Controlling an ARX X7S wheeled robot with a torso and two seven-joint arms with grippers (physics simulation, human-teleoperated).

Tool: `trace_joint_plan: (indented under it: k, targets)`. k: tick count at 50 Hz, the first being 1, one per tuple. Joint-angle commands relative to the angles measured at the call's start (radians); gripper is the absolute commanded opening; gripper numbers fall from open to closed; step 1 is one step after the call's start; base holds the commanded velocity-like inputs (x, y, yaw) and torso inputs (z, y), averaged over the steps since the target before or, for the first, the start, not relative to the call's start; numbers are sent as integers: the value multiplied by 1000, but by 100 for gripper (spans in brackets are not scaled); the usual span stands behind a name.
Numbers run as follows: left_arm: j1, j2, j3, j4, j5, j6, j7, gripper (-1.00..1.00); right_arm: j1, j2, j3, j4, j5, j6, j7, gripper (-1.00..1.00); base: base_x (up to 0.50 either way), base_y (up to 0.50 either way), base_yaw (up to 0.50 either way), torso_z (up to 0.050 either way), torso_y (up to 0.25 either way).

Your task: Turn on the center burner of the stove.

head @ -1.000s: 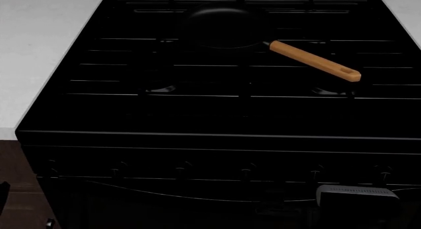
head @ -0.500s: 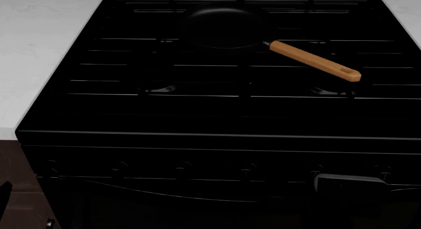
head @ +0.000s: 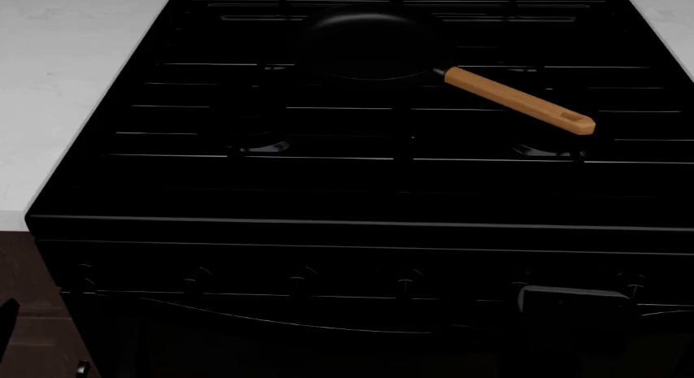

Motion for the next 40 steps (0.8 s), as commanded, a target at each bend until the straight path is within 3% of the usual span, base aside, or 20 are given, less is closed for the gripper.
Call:
trace_joint_plan:
  k: [1,6,12,13,25,28,31,40]
  targets:
    - [-2,0,5,-7,16,9,-7,100,122,-4,-13,243,-15,-106,-29,100,0,0,0,0,0]
    - [-5,-3,9,-8,15,6,-10,100,177,-12,-10,425,-16,-210,-44,100,19,0,4,0,0]
    - [-7,-7,9,-15,8,10,-12,100,178,-17,4,431,-11,-205,-53,100,24,0,10,0,0]
    - [-9,-8,11,-15,8,8,-12,100,178,-19,6,431,-11,-207,-66,-100,23,0,10,0,0]
    - [-8,-17,21,-17,7,12,-19,100,168,-24,10,382,-14,-209,-72,-100,18,0,10,0,0]
    - [-9,-18,21,-14,4,9,-21,100,112,-11,-14,224,-56,-160,-14,-100,14,0,9,-5,0]
    - [-9,-21,22,-16,2,12,-21,100,36,4,-51,-19,-92,5,-5,-100,4,0,6,0,0]
    - [-11,-25,25,-15,-1,9,-28,100,-1,44,-132,-188,-207,151,18,-100,0,0,2,0,0]
